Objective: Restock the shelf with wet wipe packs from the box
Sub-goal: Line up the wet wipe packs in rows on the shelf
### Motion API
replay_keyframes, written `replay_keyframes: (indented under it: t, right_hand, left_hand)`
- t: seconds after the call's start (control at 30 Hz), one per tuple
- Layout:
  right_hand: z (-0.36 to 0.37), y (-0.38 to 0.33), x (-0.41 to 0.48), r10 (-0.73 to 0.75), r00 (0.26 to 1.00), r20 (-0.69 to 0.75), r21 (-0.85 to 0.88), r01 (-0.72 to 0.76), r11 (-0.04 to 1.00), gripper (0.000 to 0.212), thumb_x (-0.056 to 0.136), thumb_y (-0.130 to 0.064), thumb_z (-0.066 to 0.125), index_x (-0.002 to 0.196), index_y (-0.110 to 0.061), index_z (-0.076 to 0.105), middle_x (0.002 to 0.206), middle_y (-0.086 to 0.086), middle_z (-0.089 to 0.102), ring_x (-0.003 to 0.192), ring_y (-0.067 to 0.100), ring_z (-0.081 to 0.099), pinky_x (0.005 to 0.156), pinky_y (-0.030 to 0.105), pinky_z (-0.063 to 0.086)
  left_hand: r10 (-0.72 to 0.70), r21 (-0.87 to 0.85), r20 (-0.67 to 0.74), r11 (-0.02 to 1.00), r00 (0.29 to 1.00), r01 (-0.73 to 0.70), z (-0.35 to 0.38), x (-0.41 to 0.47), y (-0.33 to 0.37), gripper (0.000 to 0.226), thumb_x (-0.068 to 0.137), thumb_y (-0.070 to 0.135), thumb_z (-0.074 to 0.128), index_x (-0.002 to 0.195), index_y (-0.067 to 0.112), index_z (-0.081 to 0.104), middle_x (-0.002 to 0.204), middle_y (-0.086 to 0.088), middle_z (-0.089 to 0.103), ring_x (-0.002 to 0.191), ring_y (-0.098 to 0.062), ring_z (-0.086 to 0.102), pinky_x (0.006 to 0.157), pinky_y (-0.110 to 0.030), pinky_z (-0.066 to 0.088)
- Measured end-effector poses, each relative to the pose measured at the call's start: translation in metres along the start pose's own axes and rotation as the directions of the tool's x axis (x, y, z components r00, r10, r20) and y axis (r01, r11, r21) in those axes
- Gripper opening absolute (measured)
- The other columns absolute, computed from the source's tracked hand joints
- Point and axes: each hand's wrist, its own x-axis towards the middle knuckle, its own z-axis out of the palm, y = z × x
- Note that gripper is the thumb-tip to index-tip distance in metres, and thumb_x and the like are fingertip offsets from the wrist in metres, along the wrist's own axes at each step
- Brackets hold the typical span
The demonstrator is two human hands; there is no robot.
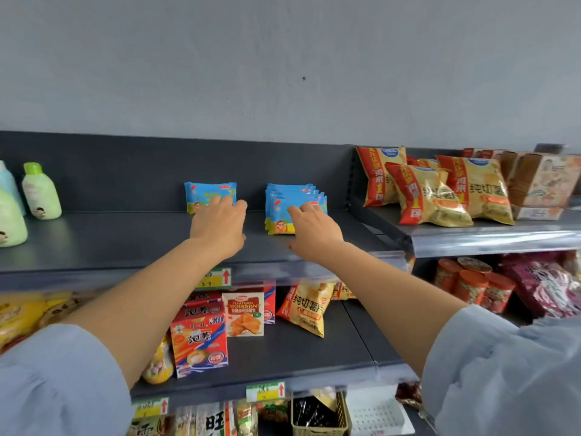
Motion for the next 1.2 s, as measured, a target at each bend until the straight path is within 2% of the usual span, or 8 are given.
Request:
replay_keyframes:
  t: [0.27, 0.4, 0.53, 0.73, 0.9, 1.07, 1.2]
  right_hand:
    - [-0.021, 0.052, -0.084, 0.157, 0.986, 0.063, -0.068, -0.153, 0.986, 0.055, 0.088, -0.033, 0.064, 0.133, -0.014, 0.040, 0.126, 0.008, 0.046, 0.121, 0.028, 0.042, 0.088, 0.037, 0.043]
    - [-0.021, 0.072, -0.128, 0.265, 0.960, 0.089, -0.100, -0.256, 0.962, 0.051, 0.087, -0.027, 0.062, 0.132, -0.015, 0.041, 0.128, 0.009, 0.047, 0.121, 0.029, 0.043, 0.089, 0.036, 0.043]
    - [-0.019, 0.086, -0.179, 0.378, 0.914, 0.148, -0.111, -0.365, 0.925, 0.043, 0.087, -0.023, 0.060, 0.127, -0.014, 0.045, 0.125, 0.011, 0.048, 0.119, 0.031, 0.044, 0.087, 0.038, 0.044]
    - [-0.011, 0.111, -0.252, 0.501, 0.840, 0.208, -0.163, -0.475, 0.865, 0.058, 0.086, -0.031, 0.066, 0.135, -0.014, 0.041, 0.129, 0.009, 0.046, 0.124, 0.031, 0.042, 0.095, 0.040, 0.043]
    - [0.002, 0.142, -0.310, 0.567, 0.788, 0.241, -0.176, -0.539, 0.824, 0.045, 0.088, -0.026, 0.060, 0.129, -0.014, 0.045, 0.124, 0.009, 0.049, 0.120, 0.030, 0.045, 0.089, 0.037, 0.045]
    - [0.019, 0.182, -0.364, 0.626, 0.715, 0.311, -0.188, -0.600, 0.778, 0.050, 0.088, -0.025, 0.062, 0.133, -0.015, 0.042, 0.131, 0.011, 0.046, 0.125, 0.031, 0.042, 0.094, 0.040, 0.044]
    - [0.039, 0.219, -0.404, 0.646, 0.670, 0.366, -0.196, -0.623, 0.758, 0.046, 0.089, -0.024, 0.059, 0.131, -0.016, 0.044, 0.128, 0.010, 0.047, 0.124, 0.031, 0.042, 0.095, 0.041, 0.044]
  left_hand:
    - [0.150, -0.092, 0.004, 0.985, 0.989, -0.149, -0.013, -0.041, 0.069, 0.056, 0.086, 0.036, 0.066, 0.132, 0.016, 0.043, 0.124, -0.007, 0.051, 0.116, -0.025, 0.047, 0.086, -0.036, 0.045]
    - [0.240, -0.162, 0.006, 0.958, 0.971, -0.236, -0.011, -0.063, 0.104, 0.052, 0.086, 0.035, 0.066, 0.130, 0.018, 0.044, 0.126, -0.005, 0.050, 0.119, -0.025, 0.045, 0.088, -0.036, 0.044]
    - [0.331, -0.240, 0.048, 0.920, 0.942, -0.311, -0.002, -0.092, 0.136, 0.044, 0.088, 0.029, 0.062, 0.127, 0.018, 0.045, 0.123, -0.005, 0.050, 0.118, -0.025, 0.044, 0.087, -0.036, 0.043]
    - [0.441, -0.292, 0.112, 0.871, 0.890, -0.395, 0.012, -0.130, 0.187, 0.045, 0.087, 0.032, 0.065, 0.124, 0.017, 0.046, 0.128, -0.007, 0.047, 0.124, -0.027, 0.040, 0.091, -0.039, 0.042]
    - [0.537, -0.331, 0.141, 0.818, 0.832, -0.472, 0.024, -0.159, 0.241, 0.045, 0.089, 0.033, 0.062, 0.127, 0.018, 0.044, 0.124, -0.006, 0.048, 0.120, -0.026, 0.043, 0.089, -0.037, 0.042]
    - [0.601, -0.375, 0.199, 0.777, 0.774, -0.506, 0.044, -0.187, 0.305, 0.038, 0.092, 0.027, 0.058, 0.125, 0.017, 0.043, 0.123, -0.006, 0.048, 0.118, -0.026, 0.043, 0.089, -0.036, 0.042]
    - [0.625, -0.432, 0.268, 0.758, 0.733, -0.488, 0.063, -0.209, 0.360, 0.036, 0.091, 0.028, 0.060, 0.122, 0.017, 0.045, 0.123, -0.006, 0.048, 0.118, -0.027, 0.043, 0.088, -0.037, 0.043]
